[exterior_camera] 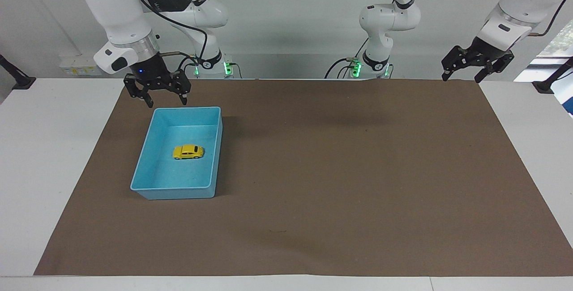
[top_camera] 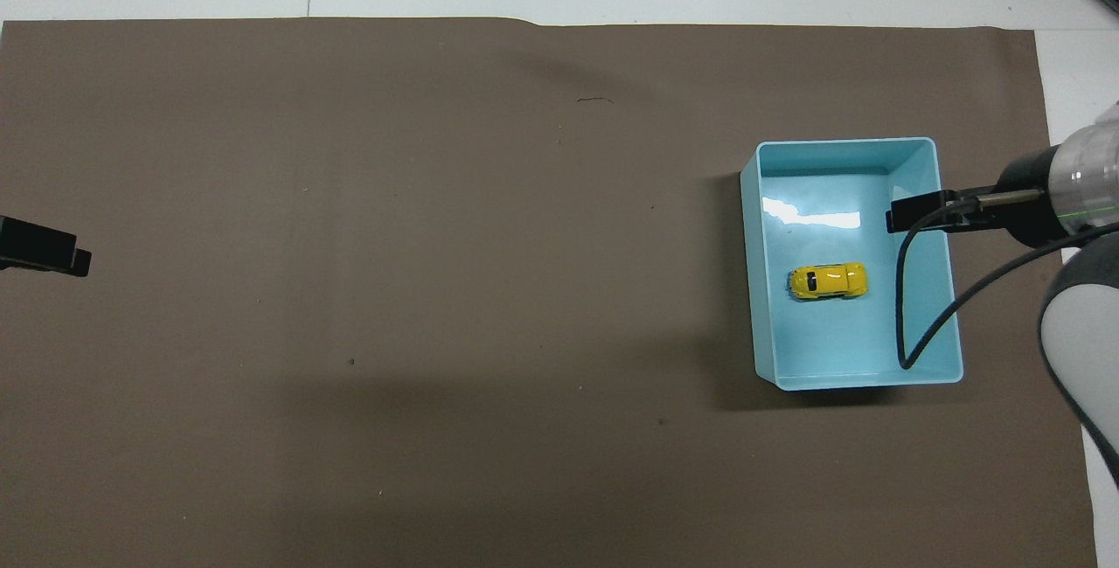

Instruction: Wind up and store yellow beetle car

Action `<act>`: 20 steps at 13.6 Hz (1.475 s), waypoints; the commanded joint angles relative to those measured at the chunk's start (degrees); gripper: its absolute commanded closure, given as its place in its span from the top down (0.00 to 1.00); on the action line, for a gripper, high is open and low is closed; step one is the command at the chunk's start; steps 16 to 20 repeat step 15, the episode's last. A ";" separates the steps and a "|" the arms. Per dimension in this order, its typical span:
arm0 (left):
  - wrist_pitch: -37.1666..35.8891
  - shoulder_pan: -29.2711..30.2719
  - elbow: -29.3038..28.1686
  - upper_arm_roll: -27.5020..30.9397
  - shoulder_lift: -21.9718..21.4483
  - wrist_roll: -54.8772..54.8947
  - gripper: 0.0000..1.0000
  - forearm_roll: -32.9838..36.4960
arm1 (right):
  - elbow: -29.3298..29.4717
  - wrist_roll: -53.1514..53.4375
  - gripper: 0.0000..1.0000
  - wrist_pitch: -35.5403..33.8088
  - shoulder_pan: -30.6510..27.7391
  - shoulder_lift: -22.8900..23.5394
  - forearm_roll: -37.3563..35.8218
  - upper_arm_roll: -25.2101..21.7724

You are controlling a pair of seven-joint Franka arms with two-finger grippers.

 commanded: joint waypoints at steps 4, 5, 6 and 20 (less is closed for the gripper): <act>-0.44 0.82 0.34 -0.46 -0.49 -0.32 1.00 0.13 | 1.54 1.07 1.00 -1.53 -0.57 -0.09 -1.18 0.32; -0.44 0.82 0.34 -0.46 -0.49 -0.32 1.00 0.05 | 1.54 1.07 1.00 -1.79 -0.57 -0.09 -1.27 0.23; -0.44 0.82 0.34 -0.46 -0.49 -0.32 1.00 0.04 | 1.63 1.15 1.00 -3.01 -0.57 -0.09 -1.36 0.15; -0.44 0.82 0.34 -0.46 -0.49 -0.32 1.00 0.13 | 4.79 1.15 1.00 -7.59 -1.01 0.08 -1.36 0.06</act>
